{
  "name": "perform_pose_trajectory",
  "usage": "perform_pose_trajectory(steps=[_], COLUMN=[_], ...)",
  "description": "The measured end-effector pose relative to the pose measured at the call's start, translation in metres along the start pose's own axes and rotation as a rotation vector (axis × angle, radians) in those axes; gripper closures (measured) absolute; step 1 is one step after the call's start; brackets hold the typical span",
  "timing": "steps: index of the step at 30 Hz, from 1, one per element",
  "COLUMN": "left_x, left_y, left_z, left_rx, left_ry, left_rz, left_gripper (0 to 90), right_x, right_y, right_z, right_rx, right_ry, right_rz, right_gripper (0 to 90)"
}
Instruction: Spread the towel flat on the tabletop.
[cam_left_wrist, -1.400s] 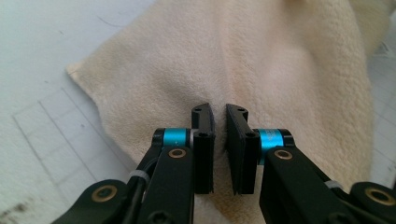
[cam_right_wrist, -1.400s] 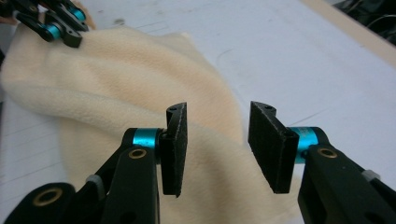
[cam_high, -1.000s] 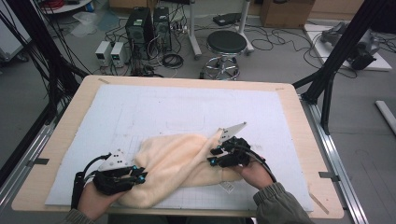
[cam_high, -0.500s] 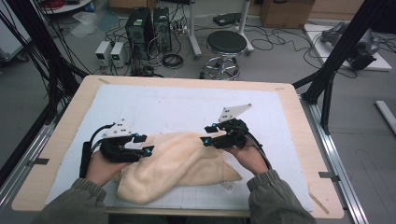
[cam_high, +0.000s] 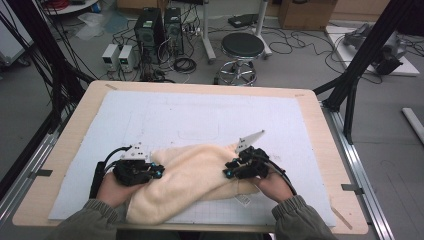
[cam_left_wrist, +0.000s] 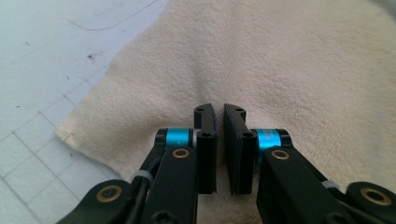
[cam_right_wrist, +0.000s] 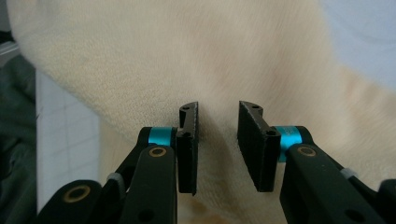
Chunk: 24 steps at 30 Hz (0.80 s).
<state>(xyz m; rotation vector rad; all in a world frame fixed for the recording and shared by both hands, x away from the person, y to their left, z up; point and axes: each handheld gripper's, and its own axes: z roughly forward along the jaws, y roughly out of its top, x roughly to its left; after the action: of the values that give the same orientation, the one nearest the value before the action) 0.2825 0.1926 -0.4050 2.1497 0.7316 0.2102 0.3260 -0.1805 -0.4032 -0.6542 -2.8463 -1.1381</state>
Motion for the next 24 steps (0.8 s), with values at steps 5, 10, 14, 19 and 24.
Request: perform_pose_trajectory(steps=[5,10,14,19,24], left_x=[-0.013,-0.016,-0.016,-0.015,-0.014], left_y=[-0.005,-0.01,-0.011,-0.012,-0.014], left_z=[-0.007,-0.004,-0.001,-0.001,-0.001], left_rx=[0.014,0.033,0.046,0.038,0.035], left_ry=[-0.032,-0.056,-0.071,-0.08,-0.085], left_rz=[0.026,0.037,0.048,0.041,0.036], left_gripper=[83.4,83.1,82.9,82.1,80.4], right_x=[0.013,0.003,-0.015,-0.031,-0.026], right_y=[-0.011,-0.003,-0.003,-0.004,-0.003], right_z=[-0.005,-0.015,-0.014,0.006,0.014], right_rx=[-0.013,-0.086,-0.146,-0.099,-0.064], right_ry=[0.014,-0.048,-0.121,-0.084,-0.033], right_rz=[-0.021,-0.044,-0.023,0.012,-0.005], right_gripper=[68.9,60.5,50.0,54.2,74.3])
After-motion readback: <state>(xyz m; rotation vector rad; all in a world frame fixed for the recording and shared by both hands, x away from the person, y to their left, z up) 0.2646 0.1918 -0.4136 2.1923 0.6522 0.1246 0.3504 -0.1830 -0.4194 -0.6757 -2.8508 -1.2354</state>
